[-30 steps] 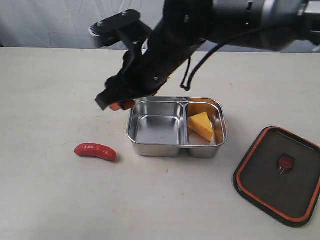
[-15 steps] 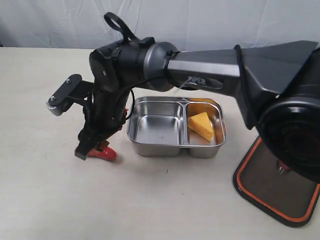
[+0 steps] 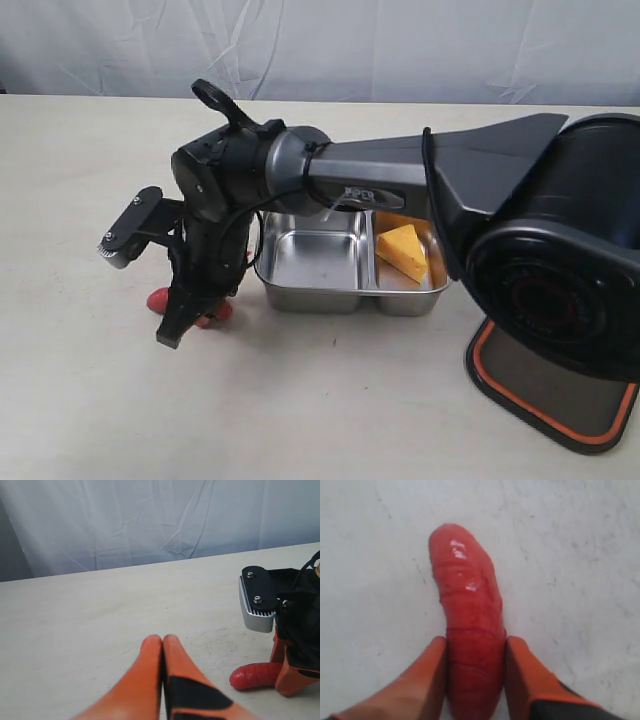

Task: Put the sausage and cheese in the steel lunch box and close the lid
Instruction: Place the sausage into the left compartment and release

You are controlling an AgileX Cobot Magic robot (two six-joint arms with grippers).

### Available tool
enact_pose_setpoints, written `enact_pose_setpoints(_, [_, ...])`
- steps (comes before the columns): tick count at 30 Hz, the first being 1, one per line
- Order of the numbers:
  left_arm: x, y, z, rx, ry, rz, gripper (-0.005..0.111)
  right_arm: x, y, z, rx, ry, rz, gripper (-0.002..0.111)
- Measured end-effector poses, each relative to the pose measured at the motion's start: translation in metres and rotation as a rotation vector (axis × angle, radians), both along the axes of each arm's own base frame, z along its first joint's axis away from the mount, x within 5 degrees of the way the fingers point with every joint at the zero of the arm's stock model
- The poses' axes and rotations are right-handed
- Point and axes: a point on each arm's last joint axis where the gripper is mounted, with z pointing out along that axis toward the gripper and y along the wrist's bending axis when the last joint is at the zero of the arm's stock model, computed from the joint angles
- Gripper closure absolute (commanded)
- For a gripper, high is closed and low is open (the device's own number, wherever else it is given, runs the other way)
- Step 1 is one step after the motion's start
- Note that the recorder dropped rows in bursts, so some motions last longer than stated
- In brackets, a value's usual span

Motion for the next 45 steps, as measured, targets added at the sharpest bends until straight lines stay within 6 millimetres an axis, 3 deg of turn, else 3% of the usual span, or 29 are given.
enact_pose_setpoints(6, [0.000,0.000,0.000,0.000,0.000,0.000,0.107,-0.002,0.001,0.013,0.027,-0.001,-0.031,0.108])
enact_pose_setpoints(10, [0.000,0.000,0.000,0.000,0.000,0.000,0.107,0.000,-0.003,0.044,0.072,-0.028,-0.145,0.108])
enact_pose_setpoints(15, [0.000,0.000,0.000,0.000,0.000,0.000,0.107,0.005,-0.022,0.087,0.028,-0.137,-0.283,0.108])
enact_pose_setpoints(20, [0.000,0.000,0.000,0.000,0.000,0.000,0.107,0.018,-0.053,0.108,0.011,-0.171,-0.395,0.109])
enact_pose_setpoints(22, [0.000,0.000,0.000,0.000,0.000,0.000,0.107,0.030,-0.074,0.105,-0.008,-0.136,-0.463,0.109])
enact_pose_setpoints(27, [0.000,0.000,0.000,0.000,0.000,0.000,0.107,0.051,-0.122,0.075,-0.110,-0.048,-0.543,0.109])
enact_pose_setpoints(45, [0.000,0.000,0.000,0.000,0.000,0.000,0.107,0.060,-0.118,0.014,-0.085,-0.006,-0.524,0.108])
